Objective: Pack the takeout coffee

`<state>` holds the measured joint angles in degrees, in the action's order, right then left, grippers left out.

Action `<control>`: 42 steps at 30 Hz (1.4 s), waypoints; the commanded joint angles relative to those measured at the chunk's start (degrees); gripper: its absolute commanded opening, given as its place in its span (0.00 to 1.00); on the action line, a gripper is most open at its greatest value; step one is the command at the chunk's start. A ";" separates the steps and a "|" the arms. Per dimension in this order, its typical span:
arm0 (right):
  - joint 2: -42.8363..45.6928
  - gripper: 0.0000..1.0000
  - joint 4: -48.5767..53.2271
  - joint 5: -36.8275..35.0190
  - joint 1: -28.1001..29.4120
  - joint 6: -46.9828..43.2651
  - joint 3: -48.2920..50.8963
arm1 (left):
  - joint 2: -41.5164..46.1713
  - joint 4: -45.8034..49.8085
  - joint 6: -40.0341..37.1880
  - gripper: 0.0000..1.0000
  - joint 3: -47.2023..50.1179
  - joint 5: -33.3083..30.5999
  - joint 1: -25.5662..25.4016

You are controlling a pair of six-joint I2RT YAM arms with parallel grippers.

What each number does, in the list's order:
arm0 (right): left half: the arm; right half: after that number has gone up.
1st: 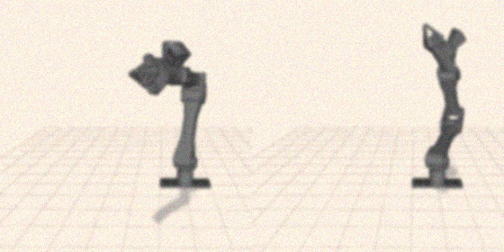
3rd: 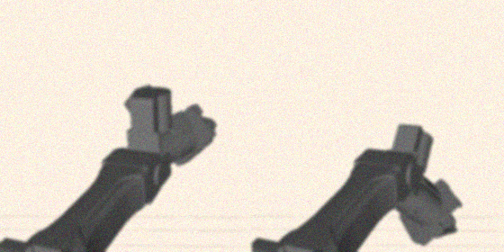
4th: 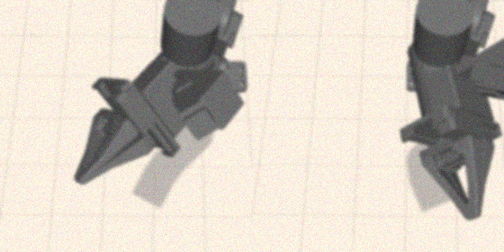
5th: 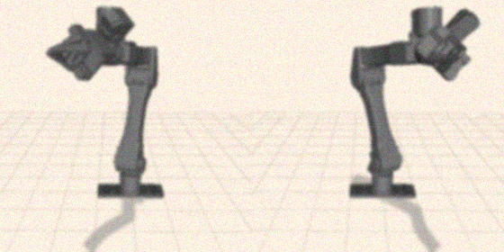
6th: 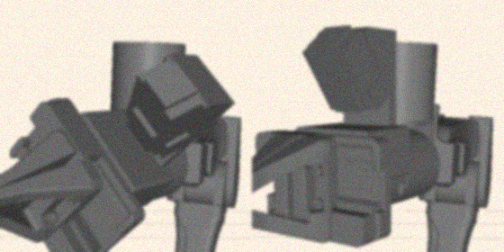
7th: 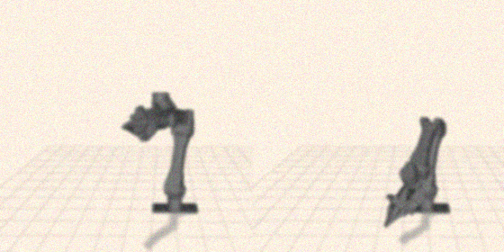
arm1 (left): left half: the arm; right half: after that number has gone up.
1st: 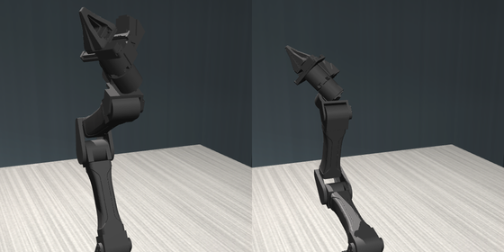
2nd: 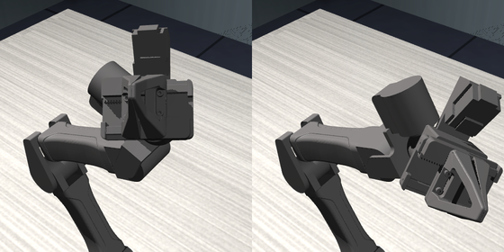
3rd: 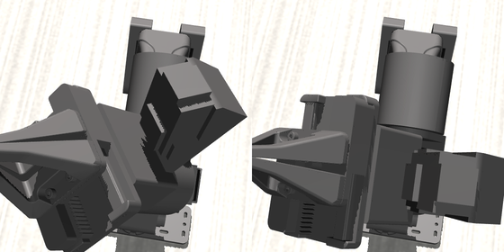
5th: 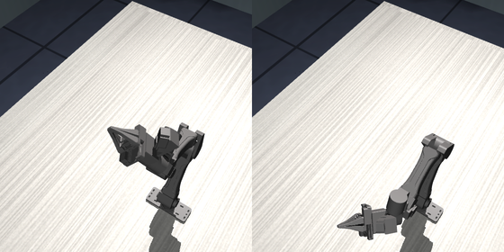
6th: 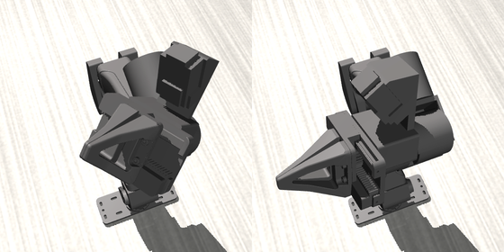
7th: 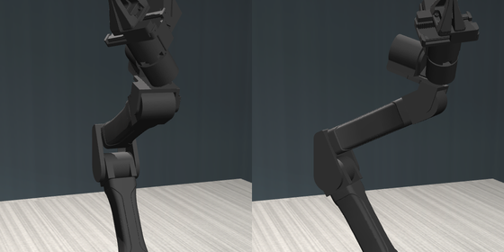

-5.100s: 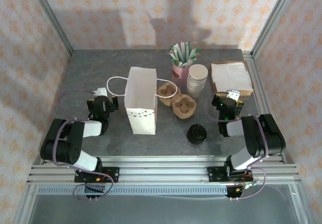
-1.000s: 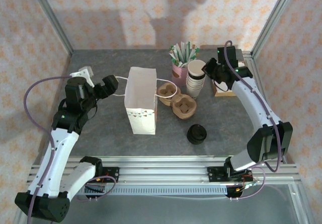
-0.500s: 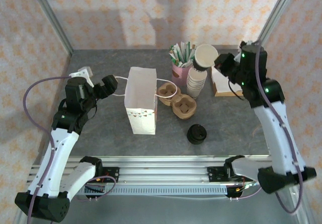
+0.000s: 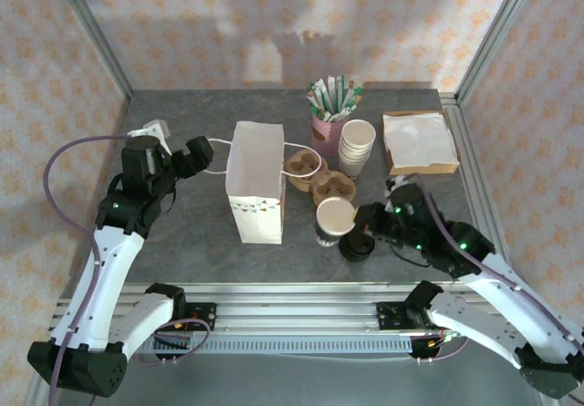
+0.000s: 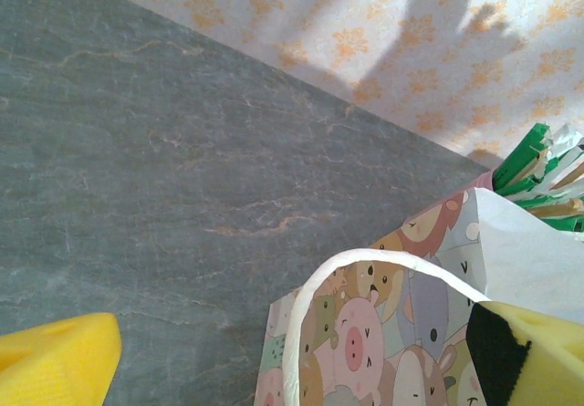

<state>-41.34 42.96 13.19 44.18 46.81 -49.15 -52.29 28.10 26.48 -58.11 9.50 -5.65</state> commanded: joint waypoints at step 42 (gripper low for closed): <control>-5.75 0.76 8.60 -25.21 7.81 2.39 4.23 | -0.01 1.79 -2.35 0.99 -2.09 -1.78 -0.42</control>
<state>-48.56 44.38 -6.37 53.08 48.86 -45.69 -52.66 29.15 25.41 -58.15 8.49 -5.65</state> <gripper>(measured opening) 0.748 0.987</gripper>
